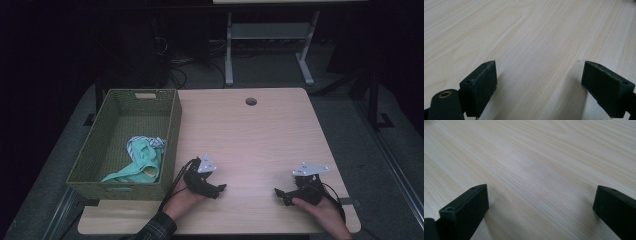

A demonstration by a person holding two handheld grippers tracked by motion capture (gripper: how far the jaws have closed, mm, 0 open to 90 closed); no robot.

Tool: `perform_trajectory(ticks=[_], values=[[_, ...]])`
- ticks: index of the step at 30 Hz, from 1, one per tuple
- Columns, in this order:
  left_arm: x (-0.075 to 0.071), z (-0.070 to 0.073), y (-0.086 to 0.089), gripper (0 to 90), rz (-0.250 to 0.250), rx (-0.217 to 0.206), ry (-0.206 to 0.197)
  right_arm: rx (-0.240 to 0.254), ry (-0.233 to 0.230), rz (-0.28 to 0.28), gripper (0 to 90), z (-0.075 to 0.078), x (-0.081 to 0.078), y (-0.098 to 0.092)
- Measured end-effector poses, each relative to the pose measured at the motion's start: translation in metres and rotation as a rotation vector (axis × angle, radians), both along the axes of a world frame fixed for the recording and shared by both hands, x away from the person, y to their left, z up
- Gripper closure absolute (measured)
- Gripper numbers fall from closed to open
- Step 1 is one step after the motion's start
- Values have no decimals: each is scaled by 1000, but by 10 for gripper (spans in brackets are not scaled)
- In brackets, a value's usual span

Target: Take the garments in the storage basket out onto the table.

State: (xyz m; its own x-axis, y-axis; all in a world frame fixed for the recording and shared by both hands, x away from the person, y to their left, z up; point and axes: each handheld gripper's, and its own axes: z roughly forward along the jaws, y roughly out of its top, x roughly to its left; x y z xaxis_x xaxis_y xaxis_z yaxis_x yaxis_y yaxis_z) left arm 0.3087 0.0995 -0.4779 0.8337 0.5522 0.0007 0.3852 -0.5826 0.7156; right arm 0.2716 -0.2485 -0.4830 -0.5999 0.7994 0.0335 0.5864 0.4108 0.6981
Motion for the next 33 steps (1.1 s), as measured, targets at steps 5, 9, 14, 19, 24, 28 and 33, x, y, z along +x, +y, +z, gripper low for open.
perform_trajectory(ticks=[5,9,14,19,24,28,33], values=[[0,0,-1,120,9,0,1,0,0,0,0,0,0,0],[1,0,-1,121,0,2,3,0,0,0,0,0,0,0],[2,2,-1,126,-12,15,7,0,0,0,0,0,0,0],[3,3,-1,127,-18,25,13,0,0,0,0,0,0,0],[4,7,0,129,-6,34,7,-1,-4,1,0,0,0,0],[4,7,1,129,0,39,11,-1,-5,1,0,0,0,0],[4,9,2,130,-3,34,11,0,-2,-4,0,0,-1,0]])
